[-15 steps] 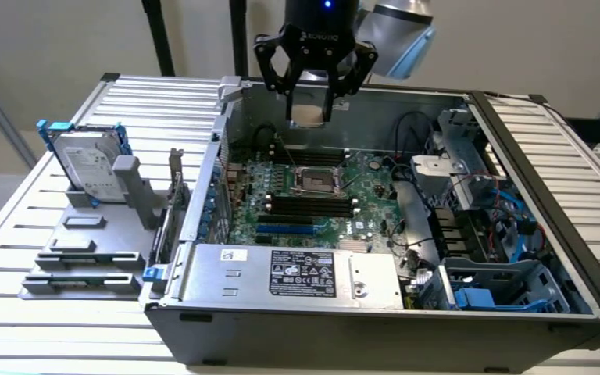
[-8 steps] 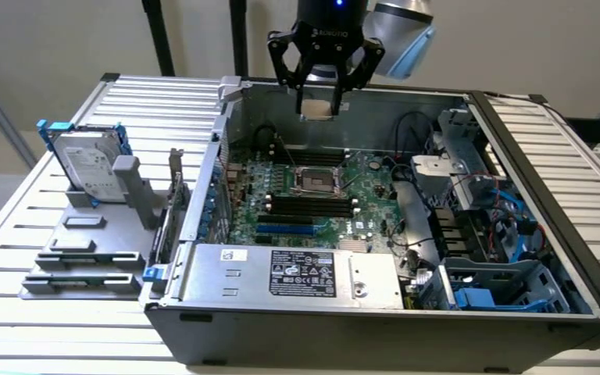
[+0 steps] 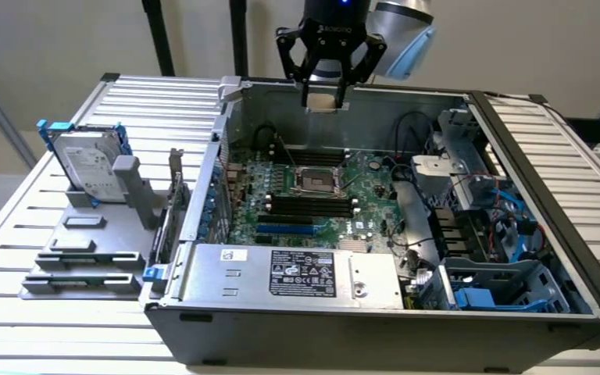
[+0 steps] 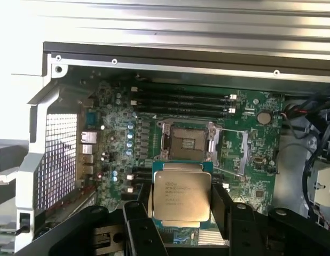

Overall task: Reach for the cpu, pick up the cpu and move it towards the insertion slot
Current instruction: 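Pick up the cpu and move it towards the insertion slot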

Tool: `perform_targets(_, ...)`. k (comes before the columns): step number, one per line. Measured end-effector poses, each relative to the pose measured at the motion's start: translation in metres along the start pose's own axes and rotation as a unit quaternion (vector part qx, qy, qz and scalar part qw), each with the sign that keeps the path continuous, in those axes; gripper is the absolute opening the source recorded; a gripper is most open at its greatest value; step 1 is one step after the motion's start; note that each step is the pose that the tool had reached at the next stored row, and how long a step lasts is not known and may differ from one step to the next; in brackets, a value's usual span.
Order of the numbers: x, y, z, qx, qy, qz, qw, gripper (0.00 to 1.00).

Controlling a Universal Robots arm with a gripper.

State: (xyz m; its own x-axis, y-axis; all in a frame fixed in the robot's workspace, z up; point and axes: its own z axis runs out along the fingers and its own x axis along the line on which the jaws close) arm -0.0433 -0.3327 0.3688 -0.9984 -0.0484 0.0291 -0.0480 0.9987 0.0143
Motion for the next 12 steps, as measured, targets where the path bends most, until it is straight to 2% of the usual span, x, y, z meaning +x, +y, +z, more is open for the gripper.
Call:
perform_targets(4, -0.006, 0.0069, 0.0044, -0.0006, 0.0, 0.0, 1.0, 0.54)
perform_targets(8, -0.009, 0.0093, 0.0088, -0.0042, -0.0003, 0.001, 1.0, 0.54)
perform_targets(12, -0.009, 0.0122, 0.0121, -0.0057, -0.0004, 0.005, 1.0, 0.54)
